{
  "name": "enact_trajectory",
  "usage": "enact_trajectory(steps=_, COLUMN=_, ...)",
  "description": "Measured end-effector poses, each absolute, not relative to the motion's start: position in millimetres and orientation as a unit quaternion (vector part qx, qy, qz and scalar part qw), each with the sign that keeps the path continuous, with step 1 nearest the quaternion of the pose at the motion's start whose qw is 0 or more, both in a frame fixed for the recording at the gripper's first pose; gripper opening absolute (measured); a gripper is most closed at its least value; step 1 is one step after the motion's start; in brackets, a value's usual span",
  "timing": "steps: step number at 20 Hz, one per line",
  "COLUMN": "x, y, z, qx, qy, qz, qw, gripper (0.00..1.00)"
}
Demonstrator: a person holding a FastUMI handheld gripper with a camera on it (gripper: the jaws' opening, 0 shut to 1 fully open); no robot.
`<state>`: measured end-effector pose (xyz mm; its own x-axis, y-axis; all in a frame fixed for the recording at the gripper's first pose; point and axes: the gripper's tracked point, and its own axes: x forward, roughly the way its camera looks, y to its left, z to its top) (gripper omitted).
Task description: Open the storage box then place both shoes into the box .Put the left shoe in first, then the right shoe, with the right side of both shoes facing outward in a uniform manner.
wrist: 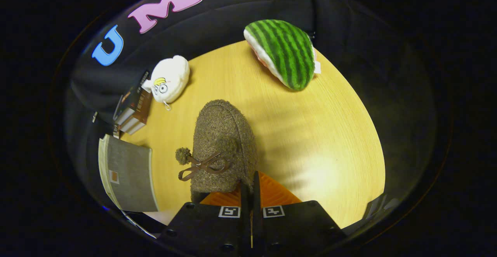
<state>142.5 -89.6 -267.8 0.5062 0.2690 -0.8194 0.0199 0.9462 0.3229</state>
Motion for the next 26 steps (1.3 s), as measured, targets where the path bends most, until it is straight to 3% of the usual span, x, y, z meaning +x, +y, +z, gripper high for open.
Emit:
enact_trajectory(steps=4, x=112, y=-33, z=-207, qx=0.183, qy=0.470, qz=0.078, qw=0.860, gripper=0.06)
enact_trajectory(steps=12, x=74, y=133, z=-125, qx=0.270, qy=0.440, qz=0.152, qw=0.843, gripper=0.06)
enact_trajectory(steps=17, x=59, y=209, z=-125, qx=0.277, qy=0.447, qz=0.176, qw=0.832, gripper=0.06)
enact_trajectory(steps=26, x=49, y=252, z=-171, qx=0.227, qy=0.477, qz=0.135, qw=0.838, gripper=0.06)
